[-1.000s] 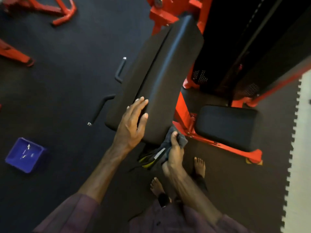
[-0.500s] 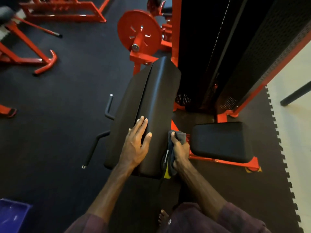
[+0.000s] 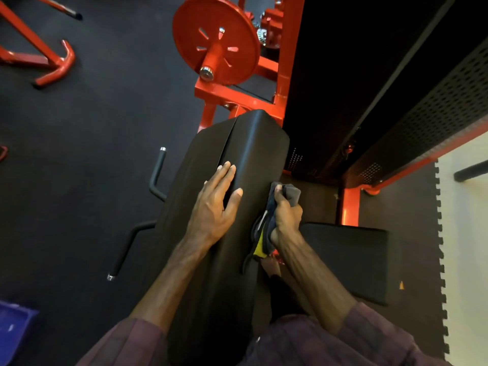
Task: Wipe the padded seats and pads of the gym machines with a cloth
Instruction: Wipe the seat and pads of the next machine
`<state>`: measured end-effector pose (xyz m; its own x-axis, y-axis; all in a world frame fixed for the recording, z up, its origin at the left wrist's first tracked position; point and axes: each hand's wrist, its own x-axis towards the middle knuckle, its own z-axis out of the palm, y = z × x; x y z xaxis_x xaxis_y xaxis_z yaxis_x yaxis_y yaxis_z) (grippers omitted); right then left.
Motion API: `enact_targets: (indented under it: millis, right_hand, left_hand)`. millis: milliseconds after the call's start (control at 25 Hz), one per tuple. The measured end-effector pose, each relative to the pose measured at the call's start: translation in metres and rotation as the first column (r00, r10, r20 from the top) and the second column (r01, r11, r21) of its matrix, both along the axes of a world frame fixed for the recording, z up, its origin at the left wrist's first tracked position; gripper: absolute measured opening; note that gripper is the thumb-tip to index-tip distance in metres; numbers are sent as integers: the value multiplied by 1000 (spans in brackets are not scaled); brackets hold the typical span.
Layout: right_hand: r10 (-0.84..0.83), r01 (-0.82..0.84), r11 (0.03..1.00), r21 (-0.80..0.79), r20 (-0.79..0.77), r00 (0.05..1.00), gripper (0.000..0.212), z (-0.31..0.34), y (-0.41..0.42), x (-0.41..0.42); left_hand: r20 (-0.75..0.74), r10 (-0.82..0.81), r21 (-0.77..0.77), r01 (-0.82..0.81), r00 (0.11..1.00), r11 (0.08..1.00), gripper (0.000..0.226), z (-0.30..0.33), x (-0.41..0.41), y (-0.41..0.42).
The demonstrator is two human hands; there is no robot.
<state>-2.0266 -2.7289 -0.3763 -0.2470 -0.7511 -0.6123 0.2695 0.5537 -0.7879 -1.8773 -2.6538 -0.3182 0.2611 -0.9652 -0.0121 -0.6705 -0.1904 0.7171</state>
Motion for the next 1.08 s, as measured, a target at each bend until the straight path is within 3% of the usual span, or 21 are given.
enact_targets:
  millis: [160, 240, 440, 560, 680, 840, 920, 1080]
  right_hand:
    - [-10, 12, 994, 110, -18, 1000, 18, -1, -62, 3]
    - [21, -19, 998, 56, -36, 999, 15, 1, -99, 4]
    - [333, -332, 942, 42, -223, 916, 27, 13, -176, -4]
    - [585, -631, 775, -25, -350, 732, 35, 23, -210, -3]
    - [737, -841, 539, -46, -458, 497, 16, 50, -236, 12]
    - [872, -948, 309, -69, -378, 312, 16, 87, -257, 48]
    - [929, -988, 145, -44, -337, 151, 20, 99, -269, 80]
    - [808, -969, -110, 221, -548, -217, 17, 102, -274, 147]
  left_hand:
    - [-21, 44, -35, -45, 999, 998, 62, -4, 2, -32]
    - [-23, 55, -38, -56, 998, 998, 63, -6, 4, -43]
    - [-52, 124, -42, -126, 991, 991, 68, -3, 8, -63]
    - [-106, 178, 10, -178, 978, 984, 78, -6, 13, -68]
    - [-164, 255, 70, -246, 953, 967, 87, -15, 26, -71]
    - [-278, 353, 130, -329, 893, 935, 83, -34, 51, -68]
    - [-294, 376, 142, -349, 879, 926, 78, -47, 61, -63]
    - [-252, 397, 157, -367, 883, 917, 81, -65, 75, -55]
